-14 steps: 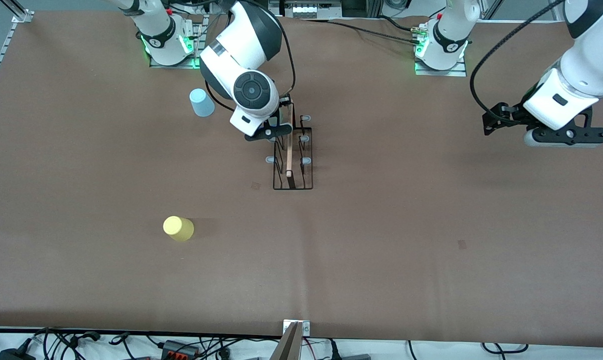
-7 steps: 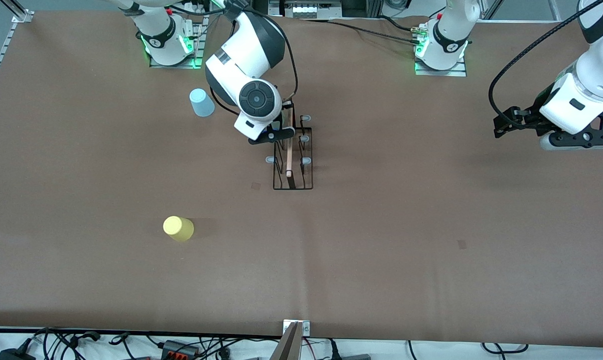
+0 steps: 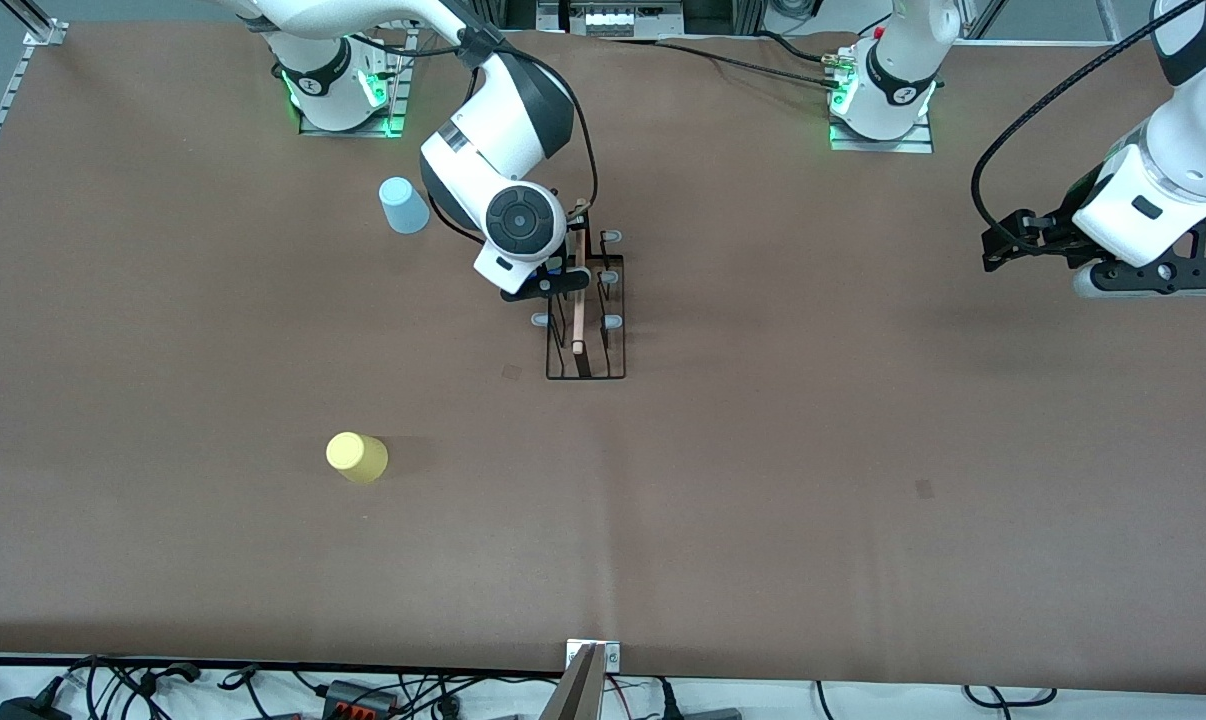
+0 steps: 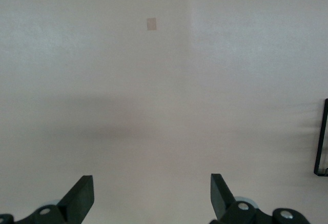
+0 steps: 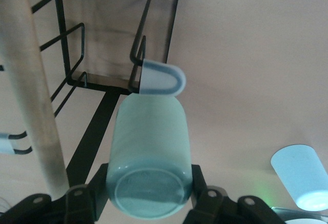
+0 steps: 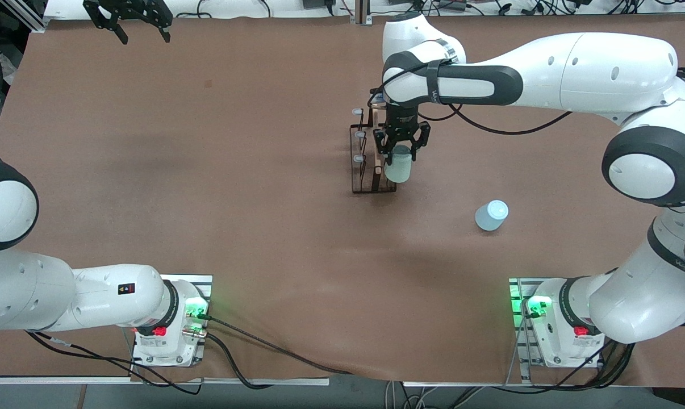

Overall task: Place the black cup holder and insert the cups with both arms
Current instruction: 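Hang the blue cup on a rack peg with the right gripper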

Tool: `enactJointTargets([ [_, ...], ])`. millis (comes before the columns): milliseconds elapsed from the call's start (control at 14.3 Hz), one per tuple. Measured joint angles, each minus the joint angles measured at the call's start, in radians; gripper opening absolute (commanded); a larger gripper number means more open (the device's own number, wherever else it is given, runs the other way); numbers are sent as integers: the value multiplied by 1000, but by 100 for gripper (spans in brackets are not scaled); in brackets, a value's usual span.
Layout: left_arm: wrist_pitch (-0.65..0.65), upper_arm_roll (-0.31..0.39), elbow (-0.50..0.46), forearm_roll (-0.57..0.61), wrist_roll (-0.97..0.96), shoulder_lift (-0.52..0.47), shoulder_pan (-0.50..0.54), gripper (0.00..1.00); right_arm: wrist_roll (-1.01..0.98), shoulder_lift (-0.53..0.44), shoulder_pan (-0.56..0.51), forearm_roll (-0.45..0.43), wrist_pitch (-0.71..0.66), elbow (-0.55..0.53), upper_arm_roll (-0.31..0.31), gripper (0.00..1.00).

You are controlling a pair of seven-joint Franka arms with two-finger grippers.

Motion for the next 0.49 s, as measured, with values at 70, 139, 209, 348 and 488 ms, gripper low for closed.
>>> enactJointTargets([
  [70, -1, 0, 0, 0, 0, -1, 0, 100, 10, 0, 0, -2, 0, 1, 0, 100],
  [139, -2, 0, 0, 0, 0, -1, 0, 100, 17, 0, 0, -3, 0, 2, 0, 100],
  [209, -3, 0, 0, 0, 0, -1, 0, 100, 20, 0, -1, -4, 0, 3, -1, 100],
  [348, -4, 0, 0, 0, -1, -1, 0, 100, 22, -2, -2, -4, 1, 9, -5, 100],
  [488, -6, 0, 0, 0, -1, -1, 0, 100, 23, -8, -6, -4, 1, 17, -9, 100],
])
